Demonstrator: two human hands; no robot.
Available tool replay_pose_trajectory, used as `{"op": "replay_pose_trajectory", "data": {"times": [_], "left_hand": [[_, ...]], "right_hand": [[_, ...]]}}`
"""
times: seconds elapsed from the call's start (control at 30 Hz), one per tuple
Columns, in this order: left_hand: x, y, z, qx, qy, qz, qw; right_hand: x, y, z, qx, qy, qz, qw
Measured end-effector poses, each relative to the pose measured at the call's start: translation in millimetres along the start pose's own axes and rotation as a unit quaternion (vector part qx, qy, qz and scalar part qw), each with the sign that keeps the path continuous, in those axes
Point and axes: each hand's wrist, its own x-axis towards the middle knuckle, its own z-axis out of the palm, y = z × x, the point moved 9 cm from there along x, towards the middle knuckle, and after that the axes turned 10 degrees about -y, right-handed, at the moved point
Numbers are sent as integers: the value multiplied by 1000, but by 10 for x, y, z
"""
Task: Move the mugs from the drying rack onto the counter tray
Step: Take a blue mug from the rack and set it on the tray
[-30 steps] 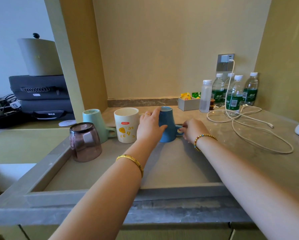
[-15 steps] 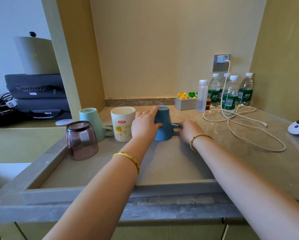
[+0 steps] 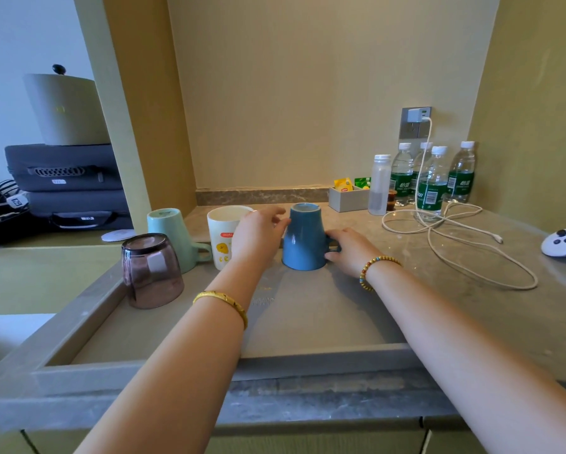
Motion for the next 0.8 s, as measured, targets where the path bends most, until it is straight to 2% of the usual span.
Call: {"op": "replay_pose_trajectory", "data": {"times": [0.23, 0.4, 0.53, 0.6, 0.7, 0.8], "left_hand": [[16, 74, 339, 63, -122, -14, 990], [-21, 63, 380, 62, -133, -25, 989], [-148, 137, 360, 130, -152, -19, 980], [-205, 207, 212, 125, -134, -16, 983], [-332, 254, -200, 93, -93, -27, 991], [-601, 166, -737, 65, -40, -33, 997]], "right_hand": [[45, -4, 84, 47, -23, 2, 999], [61, 6, 73, 12, -7, 3, 1000], [-13, -57, 16, -7, 5, 5, 1000], [-120, -183, -176, 8, 84, -6, 996], [-417, -473, -525, 76, 256, -60, 962], [-691, -943, -509, 49, 326, -124, 936]]}}
